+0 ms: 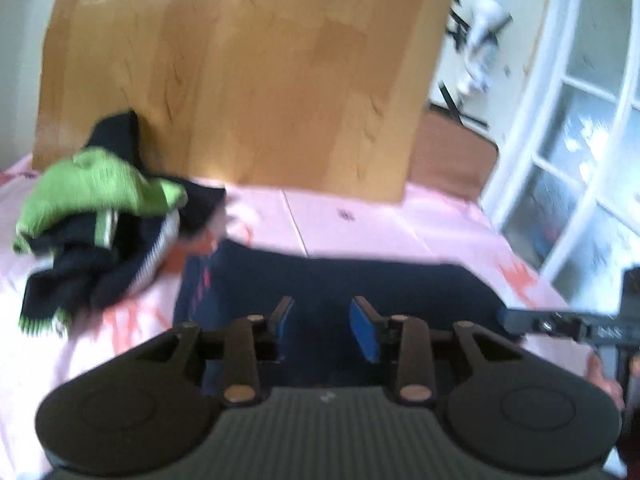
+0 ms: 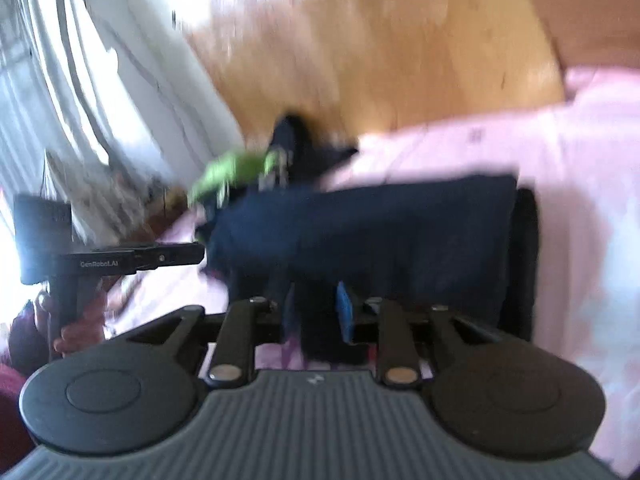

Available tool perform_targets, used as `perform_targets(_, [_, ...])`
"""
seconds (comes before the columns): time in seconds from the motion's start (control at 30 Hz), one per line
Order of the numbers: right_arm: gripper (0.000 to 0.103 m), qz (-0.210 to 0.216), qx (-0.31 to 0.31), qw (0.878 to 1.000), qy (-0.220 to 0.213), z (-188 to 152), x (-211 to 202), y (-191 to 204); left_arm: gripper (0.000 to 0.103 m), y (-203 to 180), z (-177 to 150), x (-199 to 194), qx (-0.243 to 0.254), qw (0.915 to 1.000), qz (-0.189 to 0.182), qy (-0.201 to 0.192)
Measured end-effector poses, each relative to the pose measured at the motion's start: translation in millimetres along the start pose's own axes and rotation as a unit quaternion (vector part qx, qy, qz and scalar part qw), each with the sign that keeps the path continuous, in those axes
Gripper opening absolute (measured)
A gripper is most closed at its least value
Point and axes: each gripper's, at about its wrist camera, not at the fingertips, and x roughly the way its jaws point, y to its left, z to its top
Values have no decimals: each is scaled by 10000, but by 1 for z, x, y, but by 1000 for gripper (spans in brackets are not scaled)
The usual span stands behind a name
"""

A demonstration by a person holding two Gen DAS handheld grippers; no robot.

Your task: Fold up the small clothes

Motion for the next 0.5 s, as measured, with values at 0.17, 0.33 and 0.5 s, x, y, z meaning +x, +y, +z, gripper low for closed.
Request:
perform_targets(0.17, [30,-414,27,9991,-116,-1,20,-7,25,10,-8,58,225,9951,875,412])
perform_targets(0.33, [15,-1082,171,9940,58,-29,28,-39,16,29,-13,84,158,9906,1287,438])
perform_targets(0.5, [29,-1181,273,9926,-102,-27,9,-36,25,25,-10,61,53,9935,1036,480])
